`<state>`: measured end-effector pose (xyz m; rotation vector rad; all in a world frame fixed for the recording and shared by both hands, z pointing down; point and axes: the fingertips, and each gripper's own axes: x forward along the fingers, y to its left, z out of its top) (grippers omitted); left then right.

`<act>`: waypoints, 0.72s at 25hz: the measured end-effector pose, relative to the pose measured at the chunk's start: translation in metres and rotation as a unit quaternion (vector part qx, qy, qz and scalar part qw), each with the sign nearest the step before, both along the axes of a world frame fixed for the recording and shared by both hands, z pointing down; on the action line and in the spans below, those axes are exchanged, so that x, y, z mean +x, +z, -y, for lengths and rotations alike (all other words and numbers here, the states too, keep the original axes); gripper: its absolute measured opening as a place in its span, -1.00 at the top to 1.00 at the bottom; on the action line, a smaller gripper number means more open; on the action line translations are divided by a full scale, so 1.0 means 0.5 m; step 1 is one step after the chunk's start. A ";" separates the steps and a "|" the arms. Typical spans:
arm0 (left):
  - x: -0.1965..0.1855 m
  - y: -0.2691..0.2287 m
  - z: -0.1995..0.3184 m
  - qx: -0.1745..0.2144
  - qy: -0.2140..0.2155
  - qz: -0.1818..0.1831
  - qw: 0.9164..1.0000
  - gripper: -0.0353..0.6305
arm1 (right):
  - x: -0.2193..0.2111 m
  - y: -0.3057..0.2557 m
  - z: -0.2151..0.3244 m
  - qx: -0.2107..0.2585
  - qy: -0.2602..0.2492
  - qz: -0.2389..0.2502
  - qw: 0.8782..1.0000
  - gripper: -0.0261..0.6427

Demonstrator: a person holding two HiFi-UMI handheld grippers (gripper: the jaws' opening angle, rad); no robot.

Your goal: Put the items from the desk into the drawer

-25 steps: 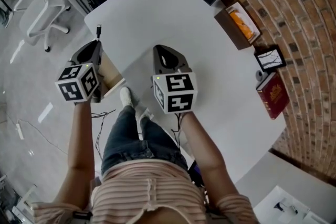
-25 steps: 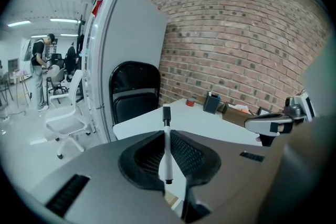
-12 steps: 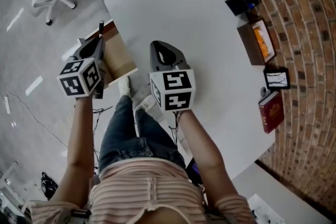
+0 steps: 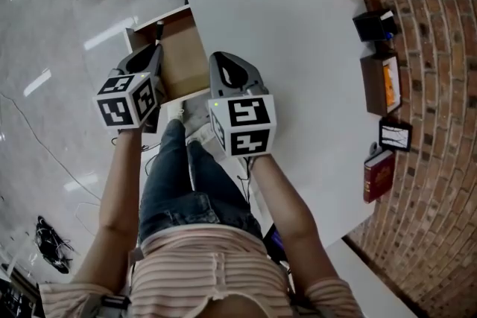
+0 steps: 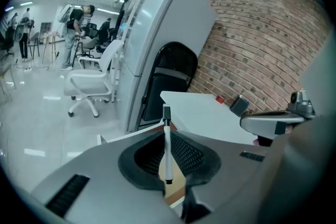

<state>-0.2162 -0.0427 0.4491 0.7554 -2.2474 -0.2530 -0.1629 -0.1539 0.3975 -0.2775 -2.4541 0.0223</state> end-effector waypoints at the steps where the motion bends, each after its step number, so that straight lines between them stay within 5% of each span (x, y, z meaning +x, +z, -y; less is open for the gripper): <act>1: -0.002 0.012 -0.004 0.003 -0.004 -0.007 1.000 0.77 | -0.007 0.007 -0.013 0.001 -0.007 -0.004 1.000 0.87; 18: -0.007 0.240 -0.054 -0.002 -0.042 -0.104 0.994 0.76 | -0.084 0.132 -0.181 0.004 -0.088 -0.076 0.993 0.87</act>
